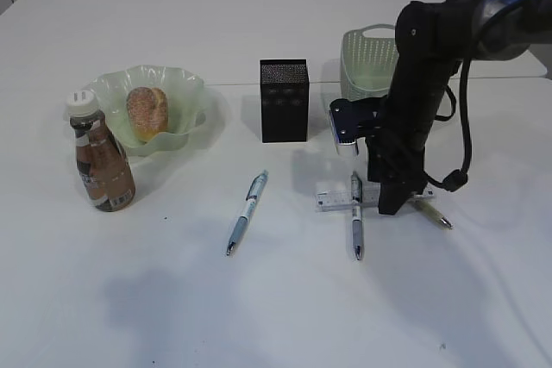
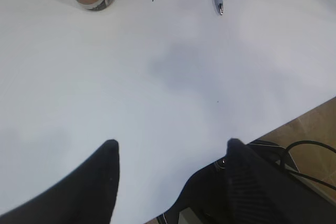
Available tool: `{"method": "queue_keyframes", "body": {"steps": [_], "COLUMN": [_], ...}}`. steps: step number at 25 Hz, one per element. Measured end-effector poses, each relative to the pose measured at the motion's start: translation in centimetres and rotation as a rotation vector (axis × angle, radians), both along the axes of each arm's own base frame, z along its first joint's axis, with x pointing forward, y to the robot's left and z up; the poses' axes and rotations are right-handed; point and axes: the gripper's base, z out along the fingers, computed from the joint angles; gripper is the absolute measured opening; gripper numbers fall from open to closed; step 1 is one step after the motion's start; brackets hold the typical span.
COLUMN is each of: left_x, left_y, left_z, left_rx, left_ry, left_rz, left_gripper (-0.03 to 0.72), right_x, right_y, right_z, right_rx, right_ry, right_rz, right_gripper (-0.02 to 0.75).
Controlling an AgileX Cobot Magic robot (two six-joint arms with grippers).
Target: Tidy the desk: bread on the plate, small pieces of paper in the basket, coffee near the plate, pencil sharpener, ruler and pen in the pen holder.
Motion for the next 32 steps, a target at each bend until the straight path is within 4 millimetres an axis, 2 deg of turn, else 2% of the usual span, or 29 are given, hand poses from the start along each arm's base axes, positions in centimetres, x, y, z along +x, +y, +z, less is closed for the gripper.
{"method": "queue_keyframes", "body": {"steps": [5, 32], "left_x": [0.00, 0.00], "left_y": [0.00, 0.00], "left_z": [0.00, 0.00], "left_rx": [0.000, 0.000], "left_ry": [0.000, 0.000], "left_rz": [0.000, 0.000], "left_gripper": [0.448, 0.448], "right_x": [0.05, 0.16], "right_y": [0.01, 0.07], "right_z": [-0.67, -0.67], "right_rx": [-0.003, 0.004], "right_ry": [0.011, -0.001], "right_rz": [0.000, -0.004], "right_gripper": [0.534, 0.533]}}
